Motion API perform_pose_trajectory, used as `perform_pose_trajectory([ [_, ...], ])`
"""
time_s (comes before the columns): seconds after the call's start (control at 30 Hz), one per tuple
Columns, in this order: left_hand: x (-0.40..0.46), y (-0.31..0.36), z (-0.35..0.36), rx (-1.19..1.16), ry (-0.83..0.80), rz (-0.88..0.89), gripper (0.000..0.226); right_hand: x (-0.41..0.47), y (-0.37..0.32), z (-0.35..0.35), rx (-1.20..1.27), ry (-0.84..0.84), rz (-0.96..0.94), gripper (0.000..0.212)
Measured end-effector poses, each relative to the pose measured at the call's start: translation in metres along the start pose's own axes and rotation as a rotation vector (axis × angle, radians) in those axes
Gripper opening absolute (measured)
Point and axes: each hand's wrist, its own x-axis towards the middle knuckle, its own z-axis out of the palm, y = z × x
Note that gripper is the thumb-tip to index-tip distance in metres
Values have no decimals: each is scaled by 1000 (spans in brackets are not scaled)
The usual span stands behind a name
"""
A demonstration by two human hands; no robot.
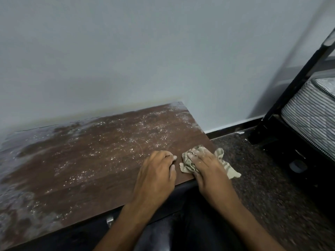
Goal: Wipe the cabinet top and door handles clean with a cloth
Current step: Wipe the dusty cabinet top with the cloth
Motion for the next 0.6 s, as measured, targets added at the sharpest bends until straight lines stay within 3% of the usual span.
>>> perform_pose_trajectory([
  [0.2, 10, 6, 1, 45, -24, 38, 46, 54, 26, 14, -62, -2, 12, 43],
  [0.37, 36, 8, 8, 101, -33, 38, 43, 110, 27, 16, -91, -39, 29, 40],
  [0.5, 47, 10, 13, 123, -62, 27, 37, 86, 24, 13, -56, -99, 30, 42],
  [0.6, 53, 8, 12, 107, -46, 41, 33, 47, 20, 9, -36, -44, -34, 45],
])
